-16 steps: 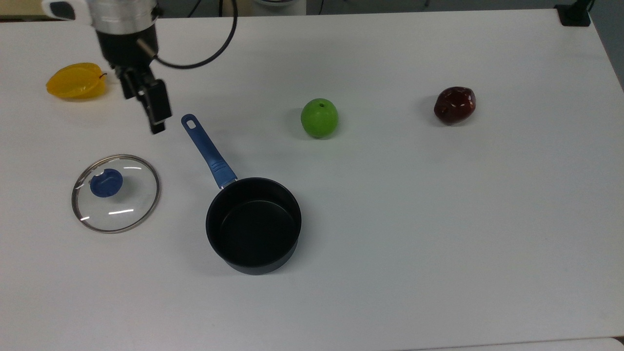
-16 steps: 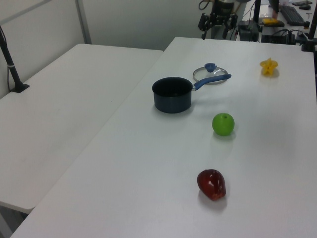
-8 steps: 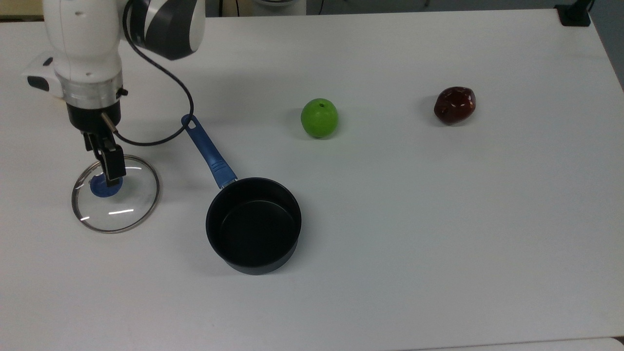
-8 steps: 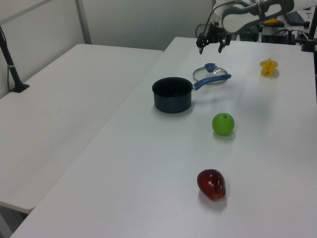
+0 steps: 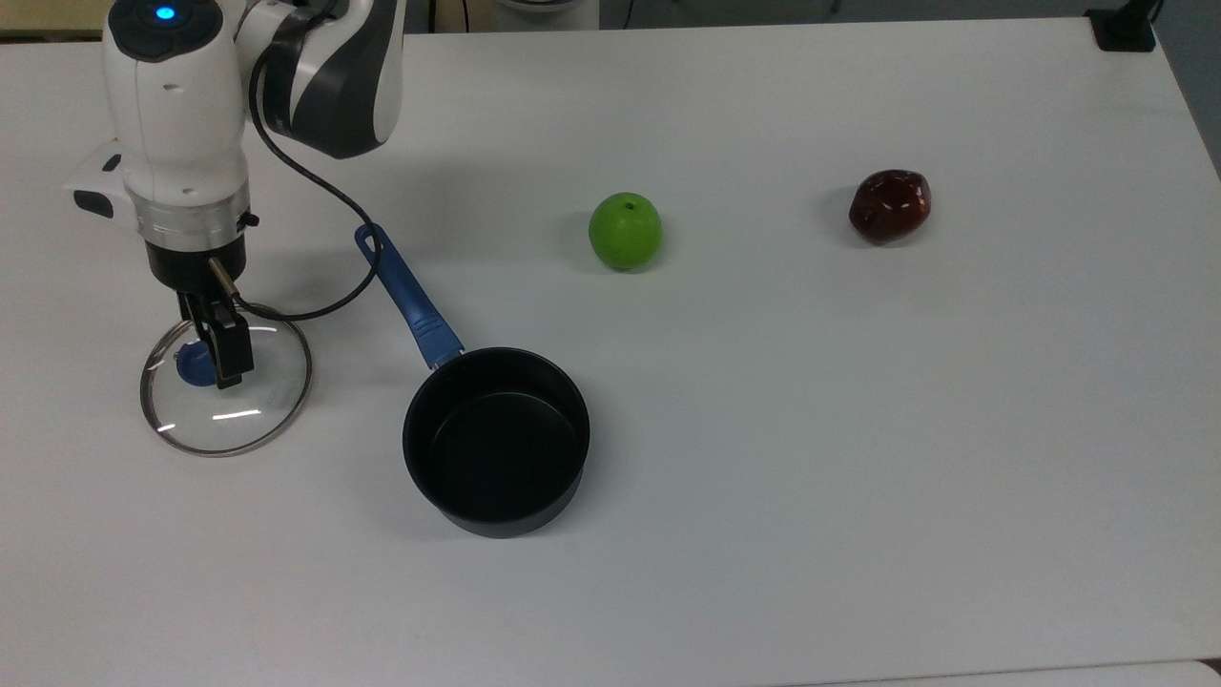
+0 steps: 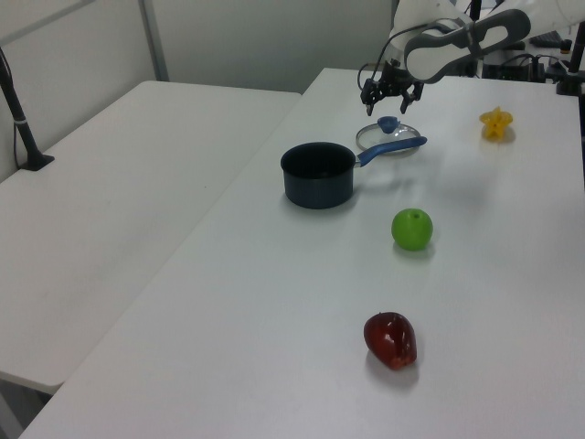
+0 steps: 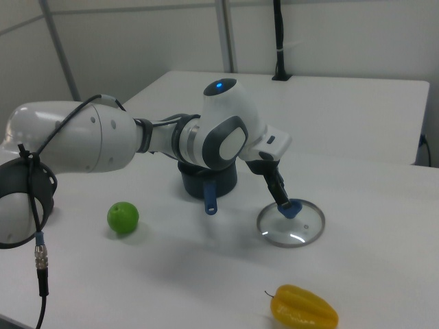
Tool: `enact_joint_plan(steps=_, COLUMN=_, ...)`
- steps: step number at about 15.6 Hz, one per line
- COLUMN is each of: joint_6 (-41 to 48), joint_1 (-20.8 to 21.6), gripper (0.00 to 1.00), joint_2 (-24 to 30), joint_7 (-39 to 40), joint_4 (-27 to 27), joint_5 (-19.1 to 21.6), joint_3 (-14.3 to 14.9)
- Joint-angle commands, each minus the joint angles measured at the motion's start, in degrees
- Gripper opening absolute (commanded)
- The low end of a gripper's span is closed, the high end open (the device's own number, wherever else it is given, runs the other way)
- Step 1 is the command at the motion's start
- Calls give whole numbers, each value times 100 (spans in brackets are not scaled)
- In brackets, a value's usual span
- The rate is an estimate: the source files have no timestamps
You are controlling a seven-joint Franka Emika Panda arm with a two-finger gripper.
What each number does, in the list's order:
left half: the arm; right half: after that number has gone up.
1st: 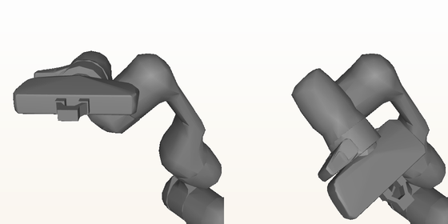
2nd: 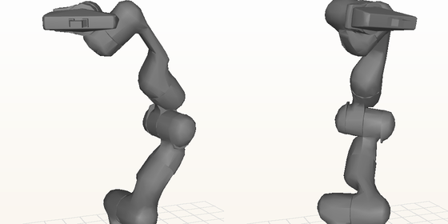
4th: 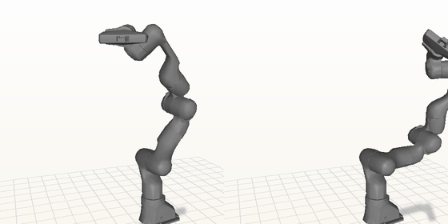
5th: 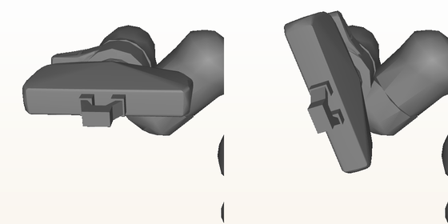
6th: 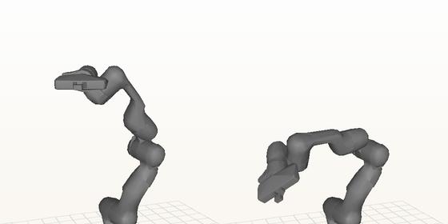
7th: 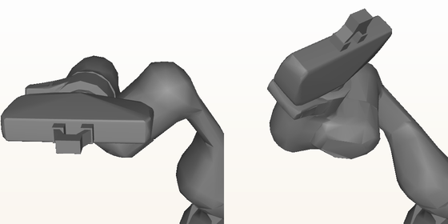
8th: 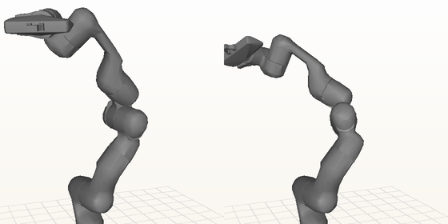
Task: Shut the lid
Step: 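Close the gripper on the blue knob of the glass lid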
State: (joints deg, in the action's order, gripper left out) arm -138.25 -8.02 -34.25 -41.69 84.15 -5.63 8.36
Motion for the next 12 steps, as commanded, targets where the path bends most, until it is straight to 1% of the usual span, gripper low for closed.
enact_joint_plan(steps=1, joint_6=-158, joint_1=20, gripper=96, joint_2=-222, joint_7=-155, joint_4=-83, joint_5=-105, joint_3=121)
enact_joint_plan(steps=4, joint_6=-404, joint_1=28, gripper=96, joint_2=-354, joint_7=-146, joint_4=-83, joint_5=-113, joint_3=130)
enact_joint_plan(steps=9, joint_6=-414, joint_1=29, gripper=96, joint_2=-477, joint_7=-120, joint_4=-83, joint_5=-263, joint_3=131)
enact_joint_plan(steps=10, joint_6=-414, joint_1=29, gripper=90, joint_2=-486, joint_7=-120, joint_4=-83, joint_5=-289, joint_3=131)
enact_joint_plan(steps=12, joint_6=-422, joint_1=29, gripper=71, joint_2=-486, joint_7=-111, joint_4=-83, joint_5=-298, joint_3=131)
